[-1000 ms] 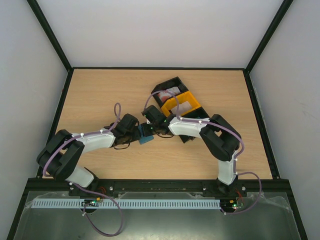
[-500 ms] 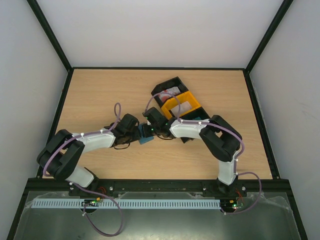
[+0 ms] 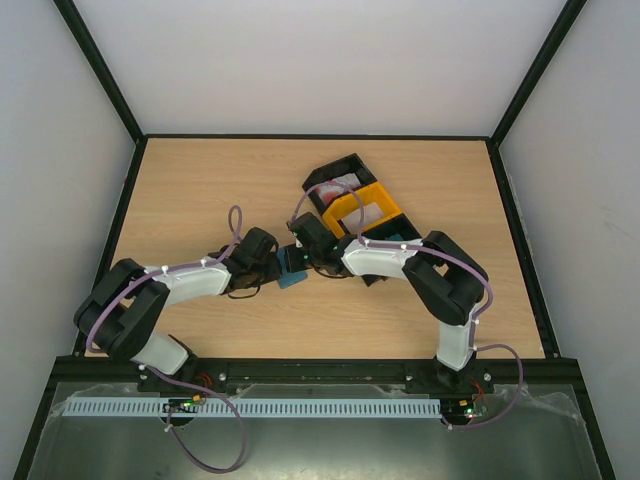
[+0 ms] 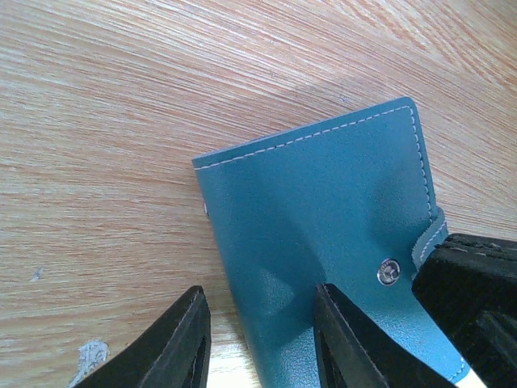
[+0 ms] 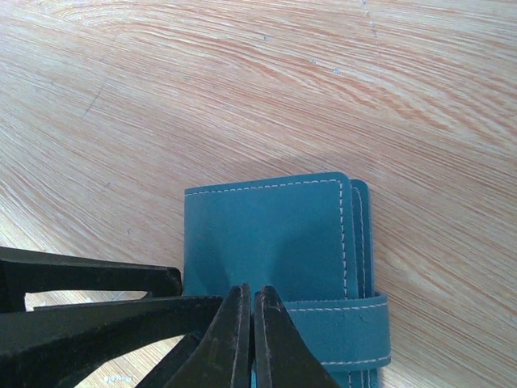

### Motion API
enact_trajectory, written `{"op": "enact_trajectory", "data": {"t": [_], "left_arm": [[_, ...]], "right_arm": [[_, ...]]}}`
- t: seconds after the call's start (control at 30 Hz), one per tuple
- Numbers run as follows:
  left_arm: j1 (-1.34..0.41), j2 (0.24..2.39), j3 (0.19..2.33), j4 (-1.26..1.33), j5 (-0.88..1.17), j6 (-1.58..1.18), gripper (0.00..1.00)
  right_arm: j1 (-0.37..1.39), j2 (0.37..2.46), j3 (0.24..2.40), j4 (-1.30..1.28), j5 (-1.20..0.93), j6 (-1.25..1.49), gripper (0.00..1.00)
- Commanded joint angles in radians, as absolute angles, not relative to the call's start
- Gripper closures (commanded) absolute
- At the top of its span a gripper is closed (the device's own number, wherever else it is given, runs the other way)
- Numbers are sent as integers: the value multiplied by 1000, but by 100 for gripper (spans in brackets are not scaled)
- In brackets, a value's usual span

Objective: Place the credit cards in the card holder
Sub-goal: Close the card holder at the center of the board.

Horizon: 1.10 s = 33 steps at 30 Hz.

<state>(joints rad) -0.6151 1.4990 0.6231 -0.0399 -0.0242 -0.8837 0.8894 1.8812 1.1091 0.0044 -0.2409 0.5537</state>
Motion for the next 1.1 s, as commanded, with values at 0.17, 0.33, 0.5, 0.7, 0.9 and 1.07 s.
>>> {"op": "enact_trajectory", "data": {"t": [0.17, 0.33, 0.5, 0.7, 0.9, 1.07], "left_arm": [[-617, 1536, 609, -110, -33, -885, 64], [-617, 1537, 608, -107, -32, -887, 64], [-618, 1536, 609, -109, -32, -885, 64], [-617, 1536, 609, -110, -32, -885, 64], [-617, 1531, 608, -113, -34, -885, 64], [-617, 1531, 607, -115, -35, -884, 64]], "right_arm": [[887, 1923, 1121, 13, -284, 554, 98], [887, 1932, 1110, 14, -278, 552, 98], [887, 1944, 1106, 31, -267, 556, 98], [888, 1959, 1080, 55, -238, 556, 98], [887, 1945, 1039, 82, -248, 575, 98], [886, 1929, 986, 124, -258, 591, 98]]}}
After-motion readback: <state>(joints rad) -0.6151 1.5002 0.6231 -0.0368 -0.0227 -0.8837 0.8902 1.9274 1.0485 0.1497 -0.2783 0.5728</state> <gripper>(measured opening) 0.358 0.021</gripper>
